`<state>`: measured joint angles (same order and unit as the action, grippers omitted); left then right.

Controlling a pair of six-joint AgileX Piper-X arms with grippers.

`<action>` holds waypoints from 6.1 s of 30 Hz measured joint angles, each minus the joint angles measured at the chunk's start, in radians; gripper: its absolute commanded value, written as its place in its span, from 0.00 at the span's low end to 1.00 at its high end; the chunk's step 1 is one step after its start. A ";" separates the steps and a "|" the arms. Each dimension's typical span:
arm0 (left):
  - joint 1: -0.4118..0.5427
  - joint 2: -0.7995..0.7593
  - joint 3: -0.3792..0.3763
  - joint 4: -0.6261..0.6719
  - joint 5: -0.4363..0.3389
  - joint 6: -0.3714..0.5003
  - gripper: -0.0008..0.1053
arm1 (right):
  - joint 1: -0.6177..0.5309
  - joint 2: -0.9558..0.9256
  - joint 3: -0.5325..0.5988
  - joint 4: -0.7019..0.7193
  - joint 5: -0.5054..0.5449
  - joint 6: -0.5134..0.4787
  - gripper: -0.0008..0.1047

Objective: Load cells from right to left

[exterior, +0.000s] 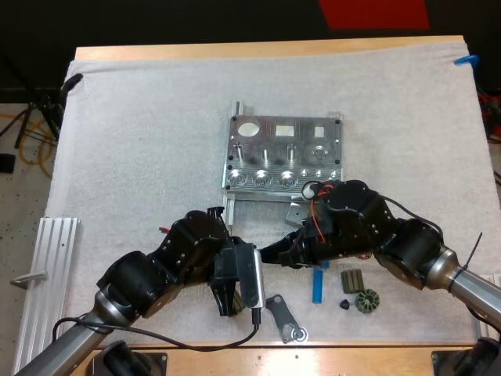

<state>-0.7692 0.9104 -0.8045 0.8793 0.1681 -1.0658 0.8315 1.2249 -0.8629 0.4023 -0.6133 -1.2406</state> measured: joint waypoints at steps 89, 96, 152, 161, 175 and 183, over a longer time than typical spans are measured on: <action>0.000 -0.231 -0.128 0.163 -0.439 -0.868 0.54 | -0.111 -0.040 -0.323 0.679 0.742 -0.897 0.01; 0.000 -0.231 -0.128 0.164 -0.370 -0.820 0.54 | -0.111 0.031 -0.326 0.679 0.759 -0.932 0.01; 0.000 -0.231 -0.128 0.164 -0.306 -0.810 0.54 | -0.271 0.606 -0.662 0.723 0.778 -1.115 0.01; 0.000 -0.231 -0.128 0.164 -0.306 -0.810 0.54 | -0.271 0.606 -0.665 0.731 0.754 -1.092 0.01; 0.000 -0.231 -0.128 0.164 -0.306 -0.810 0.54 | -0.271 0.615 -0.667 0.730 0.749 -1.090 0.01; 0.000 -0.231 -0.128 0.164 -0.306 -0.810 0.54 | -0.271 0.619 -0.669 0.729 0.760 -1.090 0.01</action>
<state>-0.7692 0.6789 -0.9323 1.0434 -0.1377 -1.8755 0.5601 1.8437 -1.5315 1.1311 0.1467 -2.3309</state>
